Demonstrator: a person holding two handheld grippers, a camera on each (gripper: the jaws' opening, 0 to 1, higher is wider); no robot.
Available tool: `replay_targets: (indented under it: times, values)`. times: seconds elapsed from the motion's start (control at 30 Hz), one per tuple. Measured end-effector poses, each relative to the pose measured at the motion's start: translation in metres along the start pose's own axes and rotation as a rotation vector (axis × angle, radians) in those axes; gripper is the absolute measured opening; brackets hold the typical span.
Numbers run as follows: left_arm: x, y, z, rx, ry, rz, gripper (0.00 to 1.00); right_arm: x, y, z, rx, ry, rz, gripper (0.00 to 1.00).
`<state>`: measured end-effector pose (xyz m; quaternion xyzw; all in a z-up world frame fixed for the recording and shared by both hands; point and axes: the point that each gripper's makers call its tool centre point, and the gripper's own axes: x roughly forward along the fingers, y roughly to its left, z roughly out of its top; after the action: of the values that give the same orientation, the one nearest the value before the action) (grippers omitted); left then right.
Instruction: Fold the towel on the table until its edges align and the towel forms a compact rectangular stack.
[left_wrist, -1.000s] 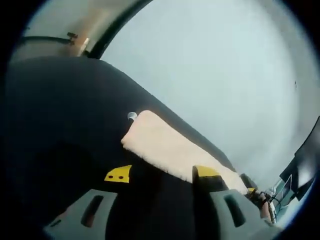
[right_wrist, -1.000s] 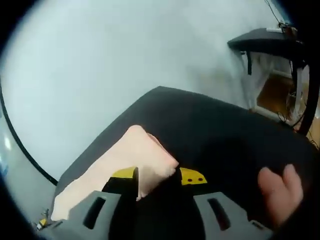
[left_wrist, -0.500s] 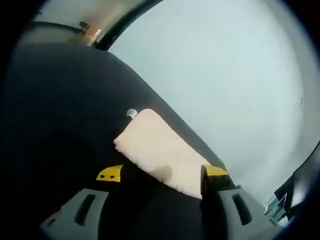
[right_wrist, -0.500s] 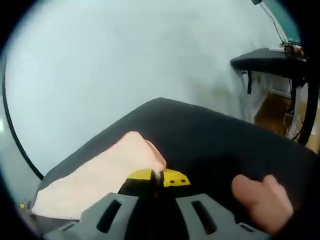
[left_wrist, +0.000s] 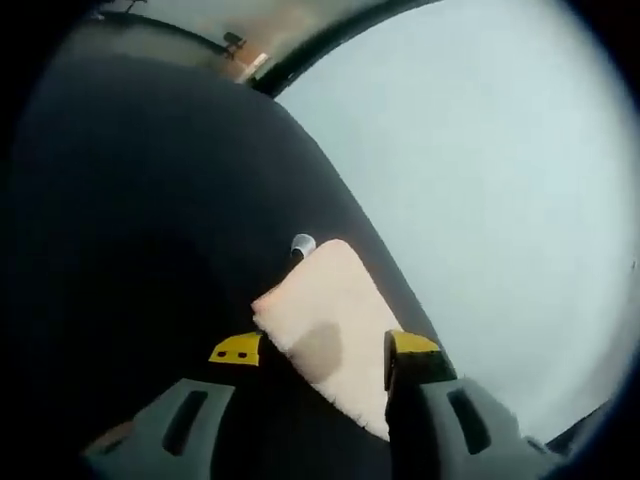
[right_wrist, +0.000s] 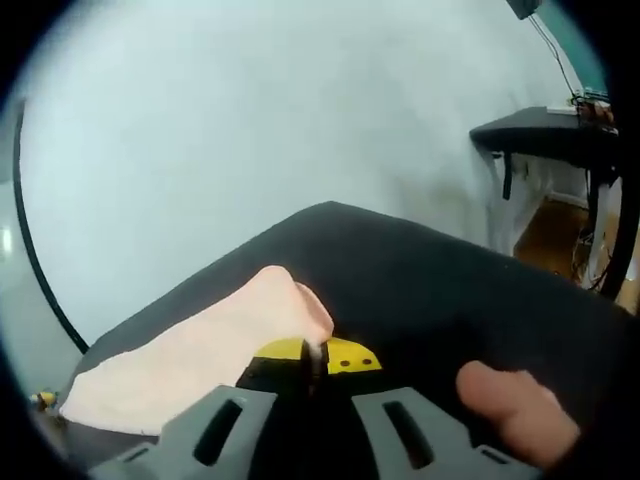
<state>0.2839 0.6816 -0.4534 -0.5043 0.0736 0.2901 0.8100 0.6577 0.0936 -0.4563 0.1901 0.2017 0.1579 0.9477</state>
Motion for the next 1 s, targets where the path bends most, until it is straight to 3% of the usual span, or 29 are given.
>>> replay_targets:
  times: [0.17,0.27,0.33,0.43,0.47,0.53,0.67,0.77,0.8,1.0]
  values:
    - [0.014,0.009,0.010,-0.017,-0.027,0.042,0.30,0.001,0.001,0.000,-0.003,0.000,0.004,0.03]
    - [0.019,0.009,0.011,-0.025,-0.041,0.033,0.25,0.001,0.001,0.000,-0.004,0.000,0.005,0.03]
    - [0.024,0.020,0.013,-0.015,-0.040,0.069,0.13,0.001,0.001,0.000,0.000,0.001,0.007,0.03]
    - [0.020,0.019,0.013,-0.008,-0.053,0.031,0.09,0.001,0.001,-0.001,-0.030,0.010,0.009,0.02]
    - [0.020,0.018,0.016,0.041,-0.072,0.029,0.08,0.001,0.001,-0.002,-0.049,0.015,0.011,0.02]
    - [0.019,0.005,0.018,0.137,-0.103,-0.001,0.08,0.000,0.007,0.004,-0.038,-0.012,0.037,0.01]
    - [0.019,-0.018,0.012,0.167,-0.104,-0.058,0.08,-0.004,0.028,0.014,-0.026,-0.058,0.097,0.01]
    - [0.020,-0.051,-0.003,0.257,-0.096,-0.134,0.08,-0.007,0.064,0.014,-0.213,-0.084,0.145,0.01]
    - [0.021,-0.062,-0.011,0.332,-0.078,-0.155,0.08,-0.009,0.077,0.014,-0.273,-0.108,0.160,0.01]
    - [0.025,-0.123,-0.054,0.626,-0.050,-0.259,0.08,-0.014,0.151,-0.003,-0.514,-0.131,0.256,0.01]
